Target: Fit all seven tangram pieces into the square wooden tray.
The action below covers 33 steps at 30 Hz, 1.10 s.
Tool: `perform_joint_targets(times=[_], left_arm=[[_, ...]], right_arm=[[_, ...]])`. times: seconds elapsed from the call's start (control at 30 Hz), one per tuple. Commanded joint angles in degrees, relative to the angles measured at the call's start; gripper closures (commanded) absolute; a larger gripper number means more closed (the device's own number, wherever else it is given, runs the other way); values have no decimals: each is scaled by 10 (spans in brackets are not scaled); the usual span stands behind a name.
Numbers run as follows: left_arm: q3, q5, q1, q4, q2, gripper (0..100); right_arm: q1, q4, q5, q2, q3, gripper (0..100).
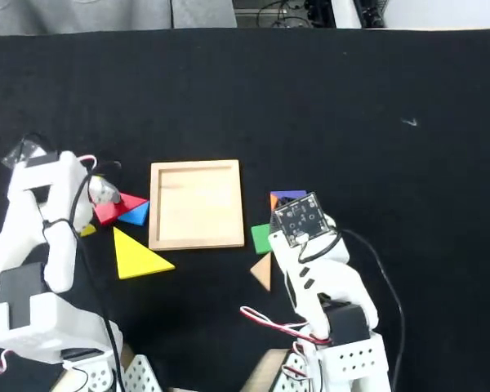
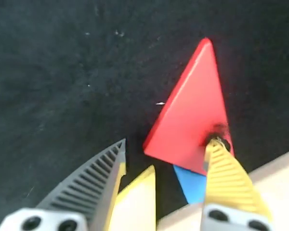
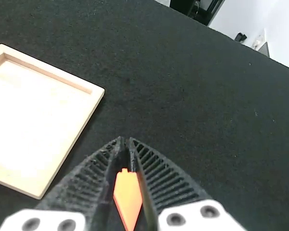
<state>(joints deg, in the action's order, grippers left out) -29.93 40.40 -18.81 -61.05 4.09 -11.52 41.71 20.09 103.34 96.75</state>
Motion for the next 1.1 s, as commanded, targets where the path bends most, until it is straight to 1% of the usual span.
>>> perform_joint_targets(times=[0.0,0.1,0.3,0.4,0.47,0.57,0.7,0.9,1.07], left_arm=[[-29,32,2,62,-26,736],[-30,34,6,84,-26,736],[-34,33,7,84,-22,735],[-22,33,7,82,11,735],[4,33,7,64,36,735],[55,22,11,15,75,735],[104,14,19,-11,119,739],[124,15,20,-4,125,741],[167,12,15,30,131,741]], right_arm=[[11,3,1,43,-2,984],[11,3,1,43,-2,984],[11,3,1,43,-2,984],[11,3,1,43,-2,984],[11,3,1,43,-2,984],[11,3,1,43,-2,984],[11,3,1,43,-2,984],[11,4,1,43,-2,984],[11,4,1,43,-2,984]])
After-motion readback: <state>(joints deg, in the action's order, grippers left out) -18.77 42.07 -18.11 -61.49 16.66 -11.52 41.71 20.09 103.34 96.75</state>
